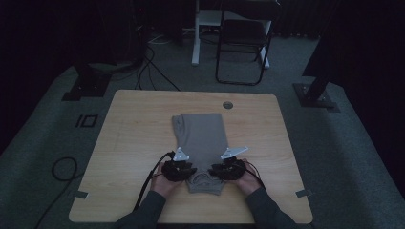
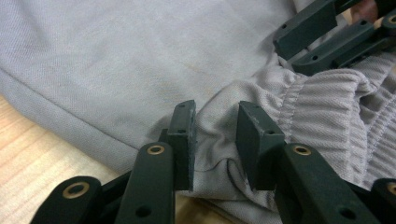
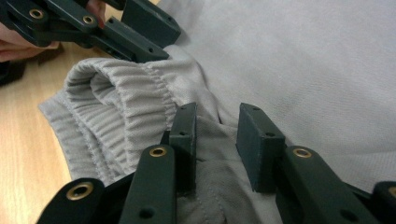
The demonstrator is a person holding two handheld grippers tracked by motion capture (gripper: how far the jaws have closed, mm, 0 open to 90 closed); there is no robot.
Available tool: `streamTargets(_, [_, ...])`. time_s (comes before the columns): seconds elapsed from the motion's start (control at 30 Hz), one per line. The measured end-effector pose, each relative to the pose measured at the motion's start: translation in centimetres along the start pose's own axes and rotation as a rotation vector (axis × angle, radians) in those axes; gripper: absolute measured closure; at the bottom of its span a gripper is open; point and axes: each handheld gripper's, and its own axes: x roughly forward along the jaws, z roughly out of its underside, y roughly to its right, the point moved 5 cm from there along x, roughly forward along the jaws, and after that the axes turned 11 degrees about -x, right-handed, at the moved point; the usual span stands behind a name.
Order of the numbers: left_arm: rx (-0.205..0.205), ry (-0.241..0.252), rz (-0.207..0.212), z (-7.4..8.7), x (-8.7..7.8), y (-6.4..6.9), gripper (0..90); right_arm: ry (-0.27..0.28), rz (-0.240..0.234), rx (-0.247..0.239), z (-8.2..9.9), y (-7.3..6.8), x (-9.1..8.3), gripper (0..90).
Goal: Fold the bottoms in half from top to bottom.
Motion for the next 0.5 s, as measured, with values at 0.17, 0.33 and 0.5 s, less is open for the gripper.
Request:
streamTargets(0.17, [0.021,0.045,-0.017,-0.5,-0.6,-0.3,63.6,-0.016,0.009,-0.062,-0.4,-0.3,-0.2,64.4])
streamTargets(0.33, [-0.026,0.105,-0.078,-2.4,-0.7,-2.7,62.9,0.056,0.139,0.014,-1.6,2.6,-0.8,59.0])
streamTargets(0.5, [-0.082,0.131,-0.138,-4.4,0.4,-5.2,63.0,0.082,0.267,0.080,-2.5,6.4,-0.1,57.0])
